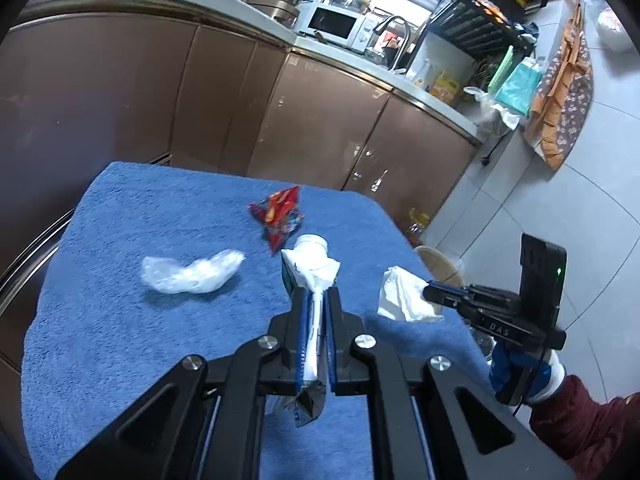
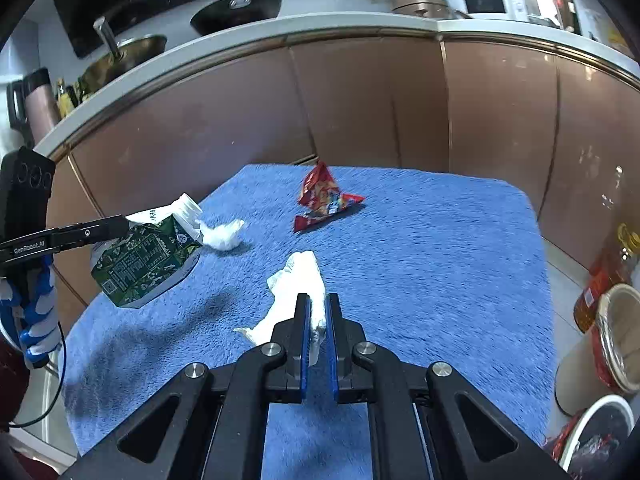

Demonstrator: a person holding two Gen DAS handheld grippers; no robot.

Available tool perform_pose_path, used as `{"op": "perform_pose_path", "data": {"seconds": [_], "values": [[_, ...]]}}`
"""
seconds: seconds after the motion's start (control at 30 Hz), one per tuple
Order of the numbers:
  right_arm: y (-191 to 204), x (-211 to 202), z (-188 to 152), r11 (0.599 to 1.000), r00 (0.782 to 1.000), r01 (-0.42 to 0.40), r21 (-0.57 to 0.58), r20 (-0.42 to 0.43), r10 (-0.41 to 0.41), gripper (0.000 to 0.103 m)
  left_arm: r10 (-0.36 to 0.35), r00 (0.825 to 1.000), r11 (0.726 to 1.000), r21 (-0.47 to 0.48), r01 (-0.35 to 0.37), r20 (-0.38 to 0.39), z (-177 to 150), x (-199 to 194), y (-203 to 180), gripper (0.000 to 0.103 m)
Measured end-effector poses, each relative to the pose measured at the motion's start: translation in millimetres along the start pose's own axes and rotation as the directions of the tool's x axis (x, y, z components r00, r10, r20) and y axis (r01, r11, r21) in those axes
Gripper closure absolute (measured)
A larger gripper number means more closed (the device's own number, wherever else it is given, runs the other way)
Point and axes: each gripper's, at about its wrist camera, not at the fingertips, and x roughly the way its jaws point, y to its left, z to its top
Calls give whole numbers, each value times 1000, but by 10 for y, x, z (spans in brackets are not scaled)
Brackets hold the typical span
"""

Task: Collect trash
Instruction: 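Carry the tissue and milk carton to the white-rimmed bin, then open both tools over the bin to drop the tissue and carton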

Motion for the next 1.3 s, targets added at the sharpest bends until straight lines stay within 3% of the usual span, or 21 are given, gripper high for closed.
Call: {"op": "perform_pose_path", "data": {"seconds": [0.43,0.6,0.8,0.97,1.07,1.17,1.3], "values": [[-457,-673,-255,988,987,59,146,136,-79,96,-146,989,988,53,147,-23,264,374,-864,96],[-940,-1111,-455,950,959,175,259,175,-224,96,-241,967,963,103,249,-83,414,809,-1407,96],[-1598,-1652,-855,833,876,393,389,118,-468,96,-384,903,896,160,415,-193,527,1617,-2323,96],[-2129,-1908,-1298,678,778,551,486,-4,-629,96,-457,836,833,183,521,-303,394,2327,-3159,96],[-2377,-1961,-1526,600,731,610,517,-75,-678,96,-470,803,802,203,562,-367,233,2759,-3652,95],[-2554,-1966,-1726,551,707,638,537,-126,-695,93,-476,770,782,196,592,-425,69,3121,-3957,95],[-2672,-1943,-1853,499,669,676,542,-169,-724,93,-441,750,777,209,594,-493,-164,3541,-4220,94]]}}
